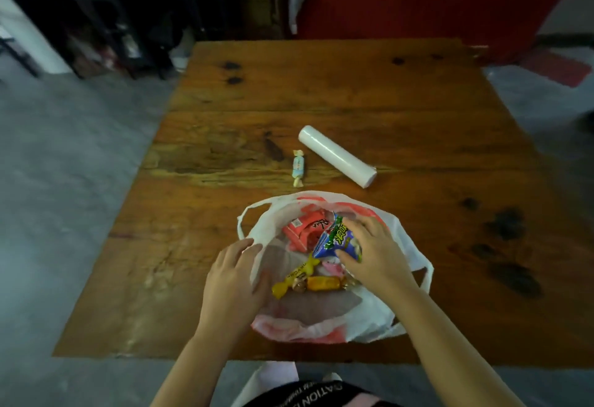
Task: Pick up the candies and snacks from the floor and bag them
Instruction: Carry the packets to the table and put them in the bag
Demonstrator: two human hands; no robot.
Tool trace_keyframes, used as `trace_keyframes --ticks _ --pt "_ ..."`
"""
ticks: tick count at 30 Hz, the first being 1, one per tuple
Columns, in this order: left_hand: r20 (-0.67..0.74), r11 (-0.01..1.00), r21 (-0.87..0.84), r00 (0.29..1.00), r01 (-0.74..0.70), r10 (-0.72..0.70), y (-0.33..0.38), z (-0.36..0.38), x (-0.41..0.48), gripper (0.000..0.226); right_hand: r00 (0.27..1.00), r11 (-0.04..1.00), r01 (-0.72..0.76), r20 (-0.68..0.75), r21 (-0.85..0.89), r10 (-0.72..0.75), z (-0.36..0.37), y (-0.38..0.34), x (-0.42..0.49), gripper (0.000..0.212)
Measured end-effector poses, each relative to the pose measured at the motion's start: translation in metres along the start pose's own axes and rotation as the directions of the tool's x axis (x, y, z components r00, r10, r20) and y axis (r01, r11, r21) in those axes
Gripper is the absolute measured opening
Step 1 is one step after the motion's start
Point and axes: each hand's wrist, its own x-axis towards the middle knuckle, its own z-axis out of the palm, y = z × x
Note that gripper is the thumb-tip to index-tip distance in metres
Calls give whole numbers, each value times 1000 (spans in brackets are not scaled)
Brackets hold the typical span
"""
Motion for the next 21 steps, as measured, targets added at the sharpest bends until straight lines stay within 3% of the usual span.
trace_keyframes --ticks 6,11,21 --pt "-64 986 45 985 164 -161 7 -5 -44 43 981 987 158 -118 38 -152 -15 -8 -8 55" --pt "-80 965 97 968 244 -237 13 -6 -75 41 952 951 304 -63 56 -300 -7 -19 -14 47" --pt "-374 914 32 853 404 -364 -12 -41 -128 40 830 833 553 69 31 -554 33 -100 -31 40"
